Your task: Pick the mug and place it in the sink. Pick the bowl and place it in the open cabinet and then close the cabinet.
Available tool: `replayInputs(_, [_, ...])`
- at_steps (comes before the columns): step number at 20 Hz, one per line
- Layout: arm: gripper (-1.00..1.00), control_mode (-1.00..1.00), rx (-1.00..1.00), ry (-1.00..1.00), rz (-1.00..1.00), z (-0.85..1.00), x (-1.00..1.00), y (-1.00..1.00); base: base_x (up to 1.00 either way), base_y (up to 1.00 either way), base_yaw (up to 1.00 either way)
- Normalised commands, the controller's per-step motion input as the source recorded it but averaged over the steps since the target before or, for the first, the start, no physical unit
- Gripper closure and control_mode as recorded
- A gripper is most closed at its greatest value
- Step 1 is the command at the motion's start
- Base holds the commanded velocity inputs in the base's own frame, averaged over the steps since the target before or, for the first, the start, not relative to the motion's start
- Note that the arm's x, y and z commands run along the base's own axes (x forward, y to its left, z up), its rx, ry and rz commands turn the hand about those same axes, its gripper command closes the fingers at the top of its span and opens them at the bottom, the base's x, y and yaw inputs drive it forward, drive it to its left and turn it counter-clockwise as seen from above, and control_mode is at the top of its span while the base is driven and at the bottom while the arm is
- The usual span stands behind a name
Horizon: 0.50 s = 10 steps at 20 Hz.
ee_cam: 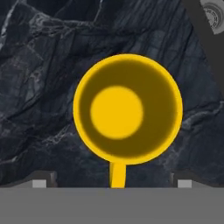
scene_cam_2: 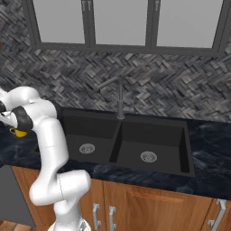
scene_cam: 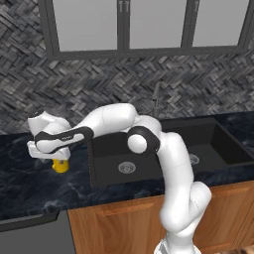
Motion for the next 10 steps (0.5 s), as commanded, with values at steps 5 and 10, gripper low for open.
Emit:
replayInputs(5, [-1.0, -1.0, 0.0, 0.0, 0.0, -0.36, 0.0, 0.0, 0.0, 0.0, 0.0])
replayInputs(10, [-1.0, -1.0, 0.0, 0.0, 0.0, -0.34, 0.0, -0.02, 0.0, 0.0, 0.0])
